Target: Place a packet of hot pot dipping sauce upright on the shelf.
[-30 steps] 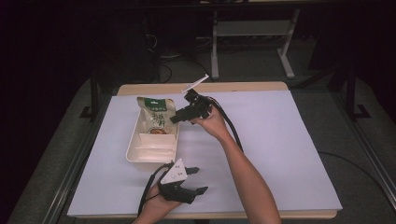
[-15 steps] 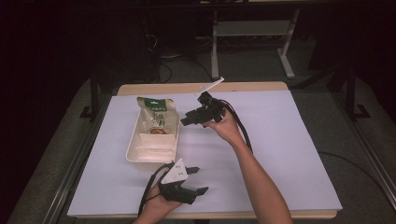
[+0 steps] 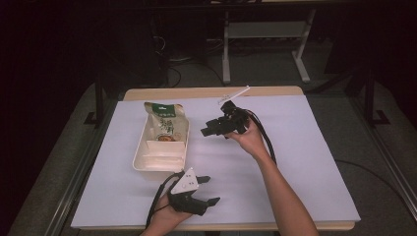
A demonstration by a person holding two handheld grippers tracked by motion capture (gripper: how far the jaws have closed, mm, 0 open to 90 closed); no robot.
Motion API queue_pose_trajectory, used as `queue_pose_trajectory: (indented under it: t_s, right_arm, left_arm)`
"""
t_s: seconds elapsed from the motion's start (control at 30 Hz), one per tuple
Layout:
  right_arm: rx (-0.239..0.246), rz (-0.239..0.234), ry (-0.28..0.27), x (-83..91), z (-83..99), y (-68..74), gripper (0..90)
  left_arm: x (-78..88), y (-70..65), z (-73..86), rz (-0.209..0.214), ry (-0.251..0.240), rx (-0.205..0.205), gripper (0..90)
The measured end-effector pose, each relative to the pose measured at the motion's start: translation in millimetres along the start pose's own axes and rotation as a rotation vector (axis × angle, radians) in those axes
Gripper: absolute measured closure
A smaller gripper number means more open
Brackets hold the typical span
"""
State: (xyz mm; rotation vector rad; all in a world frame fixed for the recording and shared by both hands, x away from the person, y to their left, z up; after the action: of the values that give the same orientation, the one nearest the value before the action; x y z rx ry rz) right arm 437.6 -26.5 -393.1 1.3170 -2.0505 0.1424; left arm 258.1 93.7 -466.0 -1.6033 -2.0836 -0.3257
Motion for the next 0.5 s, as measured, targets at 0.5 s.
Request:
queue_pose_trajectory:
  t_s: [0.5]
  right_arm:
    - [-0.027,0.027,-0.024,33.4,25.9,-4.8,47.4]
  left_arm:
    - [-1.6,-1.8,-0.6,-0.004,0.010,-0.016,27.1]
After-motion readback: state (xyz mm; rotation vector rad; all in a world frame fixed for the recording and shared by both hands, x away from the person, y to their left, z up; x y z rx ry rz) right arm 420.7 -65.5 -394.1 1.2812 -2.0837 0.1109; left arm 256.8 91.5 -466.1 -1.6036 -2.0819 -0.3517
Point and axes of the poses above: each handheld gripper's, and its own axes: x roughly backward along the jaws, z roughly out of its underside, y roughly to its left, the point moved 5 cm from there along -x, roughly forward along the jaws, and after that the axes turned 8 degrees about z, right-handed, at the moved point
